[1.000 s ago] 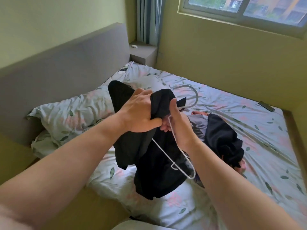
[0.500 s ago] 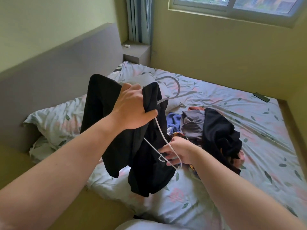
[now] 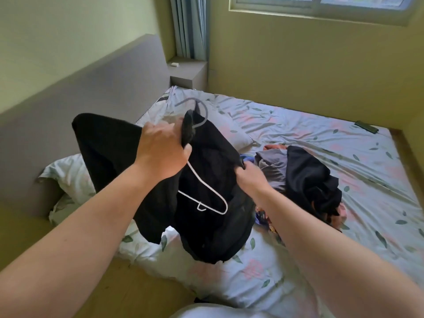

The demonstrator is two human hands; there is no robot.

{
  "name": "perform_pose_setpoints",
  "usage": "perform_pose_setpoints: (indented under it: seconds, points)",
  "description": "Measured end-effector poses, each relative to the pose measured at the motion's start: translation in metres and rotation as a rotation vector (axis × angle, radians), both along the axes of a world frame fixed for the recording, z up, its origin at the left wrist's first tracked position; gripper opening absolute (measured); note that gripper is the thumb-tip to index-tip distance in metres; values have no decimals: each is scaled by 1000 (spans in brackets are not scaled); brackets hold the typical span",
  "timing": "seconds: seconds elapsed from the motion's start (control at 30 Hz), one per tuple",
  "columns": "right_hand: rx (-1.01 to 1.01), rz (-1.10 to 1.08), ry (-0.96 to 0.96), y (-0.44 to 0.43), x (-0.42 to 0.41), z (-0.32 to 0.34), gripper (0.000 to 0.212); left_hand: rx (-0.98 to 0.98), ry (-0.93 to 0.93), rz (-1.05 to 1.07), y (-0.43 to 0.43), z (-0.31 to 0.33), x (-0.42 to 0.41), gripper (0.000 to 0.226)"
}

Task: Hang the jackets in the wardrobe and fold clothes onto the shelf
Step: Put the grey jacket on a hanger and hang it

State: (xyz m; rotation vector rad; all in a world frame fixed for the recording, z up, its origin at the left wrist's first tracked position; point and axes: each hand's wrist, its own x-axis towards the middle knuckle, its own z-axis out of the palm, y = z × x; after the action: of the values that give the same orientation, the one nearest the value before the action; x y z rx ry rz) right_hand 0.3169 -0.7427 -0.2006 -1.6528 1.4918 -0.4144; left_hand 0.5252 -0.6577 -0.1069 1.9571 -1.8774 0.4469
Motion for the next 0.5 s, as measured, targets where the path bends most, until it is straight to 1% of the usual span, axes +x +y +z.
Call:
perform_pose_setpoints:
  seconds: [0.07, 0.13, 0.17, 0.2, 0.27, 0.33, 0.43, 0.5]
  points:
    - [-163, 64, -37, -4, 9, 38, 27, 134, -17, -2, 3, -6, -1, 52]
    - [-239, 153, -132, -4, 19, 68, 24, 300, 46, -14, 6, -8, -9, 88]
    - [-253, 204, -171, -2, 24, 82, 23, 365, 74, -13, 5, -10, -12, 99]
    - [-242, 250, -215, 0, 29, 93, 23, 387, 105, -16, 5, -14, -14, 104]
    - [-135, 326, -341, 5, 35, 107, 22, 384, 159, 9, 1, -20, -16, 103]
    - [-5, 355, -442, 7, 39, 108, 22, 347, 255, 25, -4, -23, -16, 92]
    - [47, 353, -449, 3, 39, 98, 24, 302, 336, 28, -9, -28, -12, 60]
    - [29, 388, -361, -4, 34, 90, 29, 251, 389, 62, -12, -31, -5, 35]
